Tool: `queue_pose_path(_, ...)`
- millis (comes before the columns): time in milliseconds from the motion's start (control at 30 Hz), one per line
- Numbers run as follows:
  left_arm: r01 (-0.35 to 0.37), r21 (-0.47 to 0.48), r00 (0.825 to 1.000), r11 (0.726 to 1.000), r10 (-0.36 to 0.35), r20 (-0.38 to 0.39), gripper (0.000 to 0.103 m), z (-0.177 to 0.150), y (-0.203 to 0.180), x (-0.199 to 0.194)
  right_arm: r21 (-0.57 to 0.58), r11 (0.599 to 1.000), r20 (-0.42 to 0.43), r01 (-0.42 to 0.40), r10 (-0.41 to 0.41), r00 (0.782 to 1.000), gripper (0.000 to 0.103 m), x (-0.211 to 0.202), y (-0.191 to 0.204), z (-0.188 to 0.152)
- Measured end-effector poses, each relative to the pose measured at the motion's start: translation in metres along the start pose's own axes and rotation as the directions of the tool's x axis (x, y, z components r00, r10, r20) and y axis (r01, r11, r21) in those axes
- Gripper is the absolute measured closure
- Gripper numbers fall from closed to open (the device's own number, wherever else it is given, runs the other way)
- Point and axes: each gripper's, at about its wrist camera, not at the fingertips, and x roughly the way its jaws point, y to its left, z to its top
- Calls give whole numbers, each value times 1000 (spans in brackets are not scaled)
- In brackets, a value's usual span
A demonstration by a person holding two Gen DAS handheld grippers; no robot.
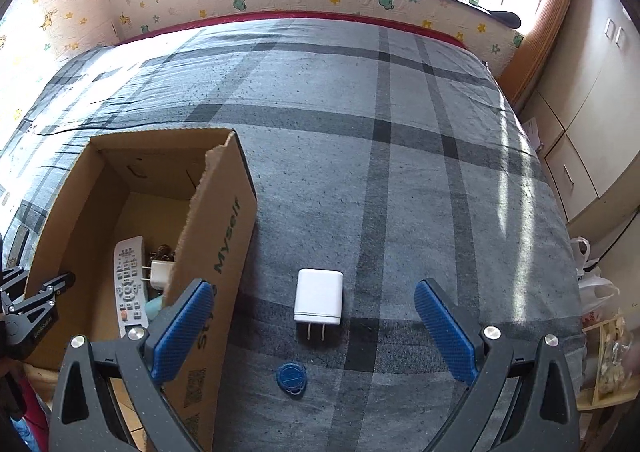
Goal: Organize rigid objects
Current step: 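Withdraw the right tool from the box toward the larger white charger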
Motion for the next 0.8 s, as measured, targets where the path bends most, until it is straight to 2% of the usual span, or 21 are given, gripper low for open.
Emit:
queue_pose_path(267, -6, 4, 1000, 1000, 6, 0, 89, 0, -1, 0, 21, 1000, -34, 3, -3, 999, 0, 29, -13, -15)
queue_pose_path(800, -9, 7, 1000, 1000, 9, -1, 88, 1, -3, -1, 21, 1000, -113, 3, -1, 994, 0, 91, -17, -23)
